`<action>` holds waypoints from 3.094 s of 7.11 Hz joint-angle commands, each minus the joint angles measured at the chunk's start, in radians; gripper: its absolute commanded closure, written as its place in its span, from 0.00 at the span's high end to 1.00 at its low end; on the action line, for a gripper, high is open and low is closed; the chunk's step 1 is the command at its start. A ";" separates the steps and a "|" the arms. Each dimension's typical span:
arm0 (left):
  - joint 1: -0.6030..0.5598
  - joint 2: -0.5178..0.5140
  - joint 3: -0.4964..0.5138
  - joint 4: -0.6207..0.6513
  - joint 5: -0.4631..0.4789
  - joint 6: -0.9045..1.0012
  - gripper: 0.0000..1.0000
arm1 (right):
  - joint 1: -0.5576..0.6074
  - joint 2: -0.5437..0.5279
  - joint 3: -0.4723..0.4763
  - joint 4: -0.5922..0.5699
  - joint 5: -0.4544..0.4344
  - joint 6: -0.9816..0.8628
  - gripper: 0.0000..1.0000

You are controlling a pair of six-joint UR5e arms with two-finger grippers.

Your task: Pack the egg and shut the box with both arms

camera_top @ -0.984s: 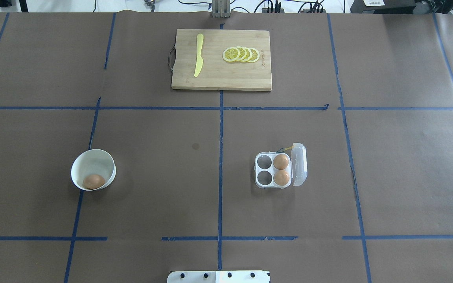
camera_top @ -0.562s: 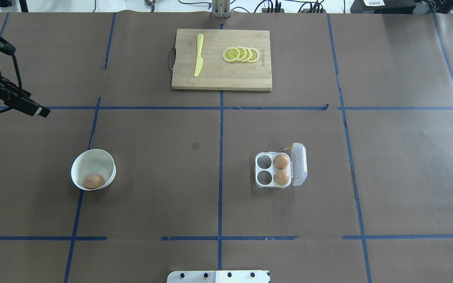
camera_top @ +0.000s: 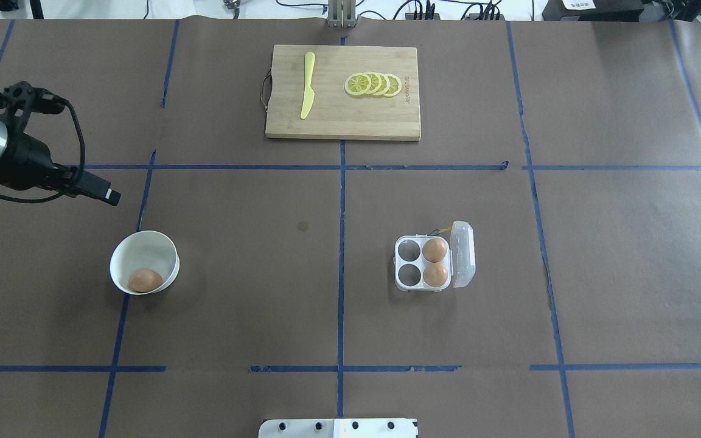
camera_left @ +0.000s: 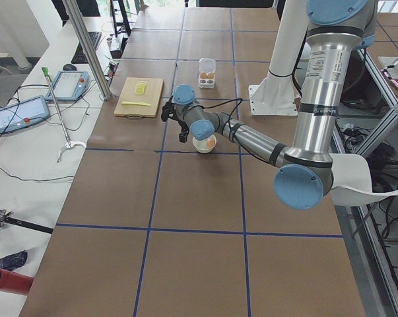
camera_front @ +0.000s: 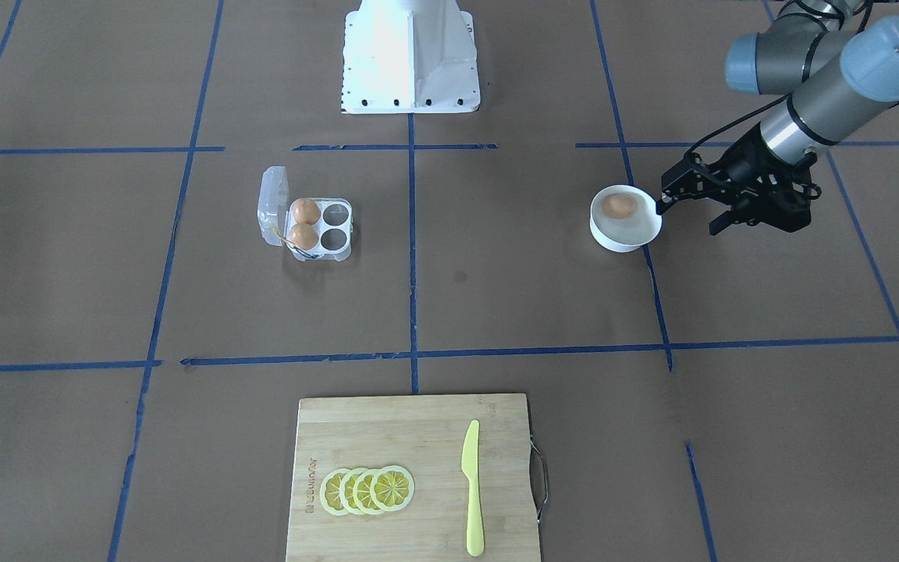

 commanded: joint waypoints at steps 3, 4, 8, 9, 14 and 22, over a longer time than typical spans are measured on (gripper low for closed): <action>0.184 -0.004 -0.017 0.046 0.154 -0.224 0.95 | 0.000 0.000 -0.005 0.000 0.000 -0.002 1.00; 0.201 -0.004 -0.021 0.086 0.197 -0.224 0.94 | 0.000 0.000 -0.005 0.000 0.000 -0.002 1.00; 0.240 -0.047 -0.020 0.225 0.239 -0.219 0.90 | 0.000 0.000 -0.034 0.014 0.003 -0.002 1.00; 0.241 -0.049 -0.020 0.225 0.239 -0.219 0.89 | 0.000 0.000 -0.046 0.016 0.005 -0.003 1.00; 0.264 -0.044 -0.008 0.226 0.239 -0.214 0.85 | 0.000 0.006 -0.117 0.128 0.057 0.003 1.00; 0.298 -0.040 0.011 0.226 0.236 -0.213 0.73 | 0.000 0.004 -0.120 0.128 0.058 0.003 1.00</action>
